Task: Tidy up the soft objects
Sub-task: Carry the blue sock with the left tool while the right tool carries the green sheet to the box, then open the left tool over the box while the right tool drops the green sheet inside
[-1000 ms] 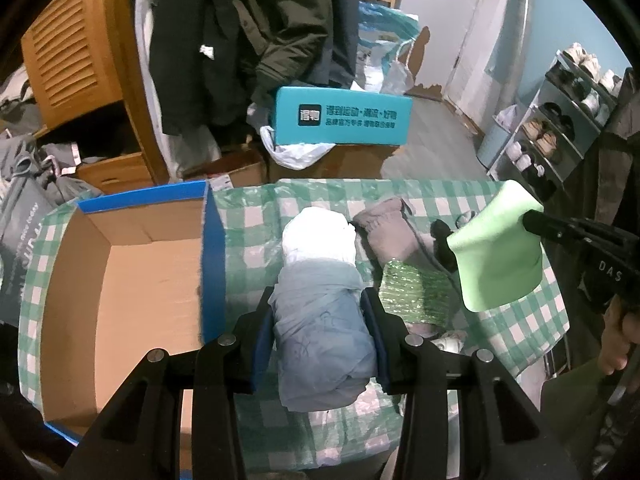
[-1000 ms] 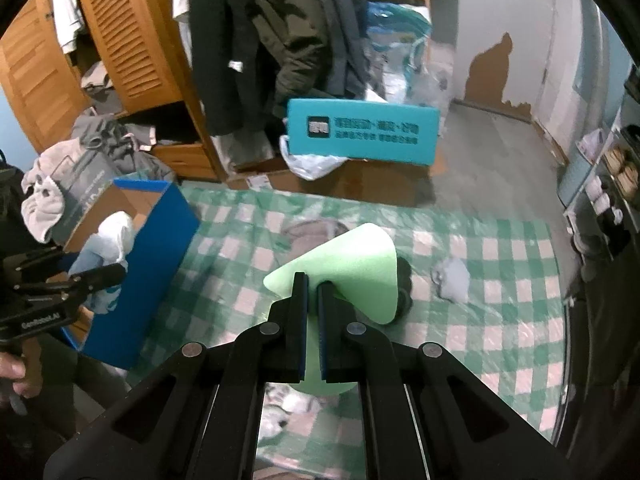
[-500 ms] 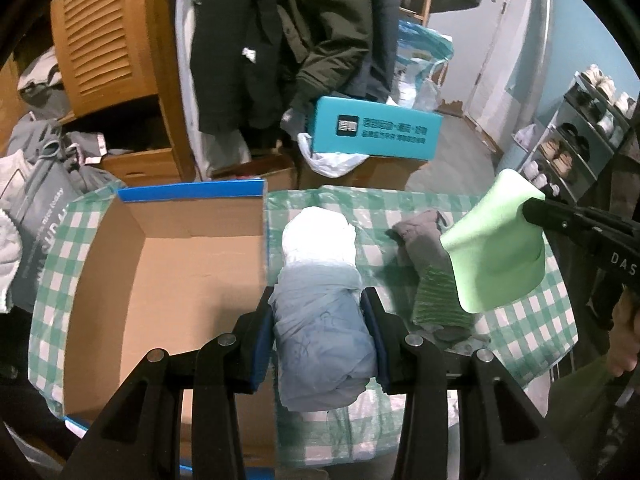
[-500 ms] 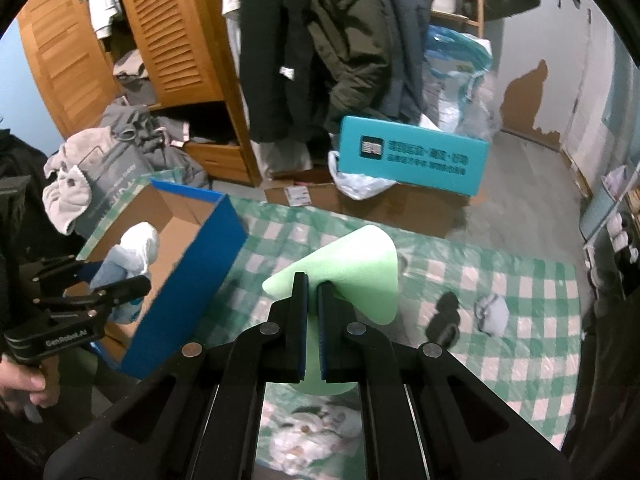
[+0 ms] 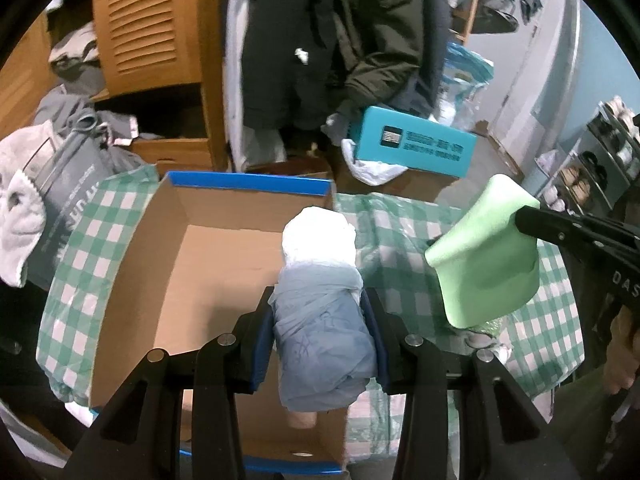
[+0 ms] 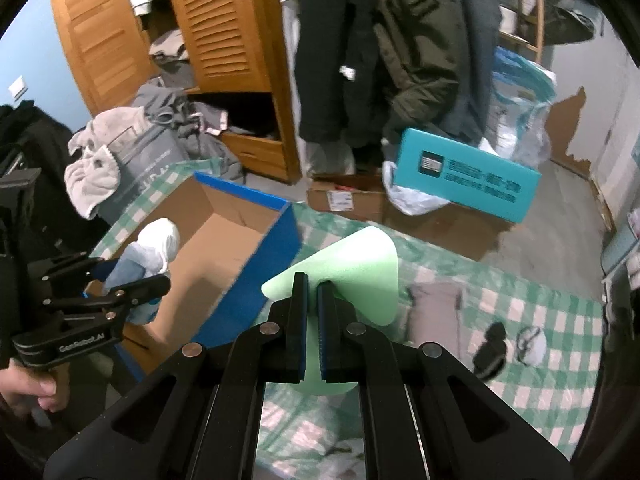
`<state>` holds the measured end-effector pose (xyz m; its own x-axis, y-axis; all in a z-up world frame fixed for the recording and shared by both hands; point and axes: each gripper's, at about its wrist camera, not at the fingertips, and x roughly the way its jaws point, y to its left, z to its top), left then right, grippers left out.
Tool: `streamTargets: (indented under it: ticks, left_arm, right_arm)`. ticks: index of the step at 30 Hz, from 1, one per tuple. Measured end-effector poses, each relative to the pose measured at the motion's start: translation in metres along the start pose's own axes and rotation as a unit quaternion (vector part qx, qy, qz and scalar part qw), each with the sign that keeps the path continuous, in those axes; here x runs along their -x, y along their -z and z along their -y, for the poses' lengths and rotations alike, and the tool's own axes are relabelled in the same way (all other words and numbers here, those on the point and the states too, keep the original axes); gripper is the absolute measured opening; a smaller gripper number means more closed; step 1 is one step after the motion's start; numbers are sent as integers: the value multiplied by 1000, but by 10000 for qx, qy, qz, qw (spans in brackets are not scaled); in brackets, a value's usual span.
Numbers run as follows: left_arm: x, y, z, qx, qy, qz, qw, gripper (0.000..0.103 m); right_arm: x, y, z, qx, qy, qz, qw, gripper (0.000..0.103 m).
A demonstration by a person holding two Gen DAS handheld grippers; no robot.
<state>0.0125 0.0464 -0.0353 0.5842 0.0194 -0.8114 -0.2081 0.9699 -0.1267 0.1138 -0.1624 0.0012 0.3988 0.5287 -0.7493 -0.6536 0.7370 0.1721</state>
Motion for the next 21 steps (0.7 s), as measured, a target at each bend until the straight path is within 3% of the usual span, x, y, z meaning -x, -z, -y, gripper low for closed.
streamTargets:
  ticks: [21]
  left_arm:
    - [1, 12, -85, 612, -325, -74, 9976, 42]
  right_arm:
    - [-60, -39, -116, 726, -636, -306, 9949, 4]
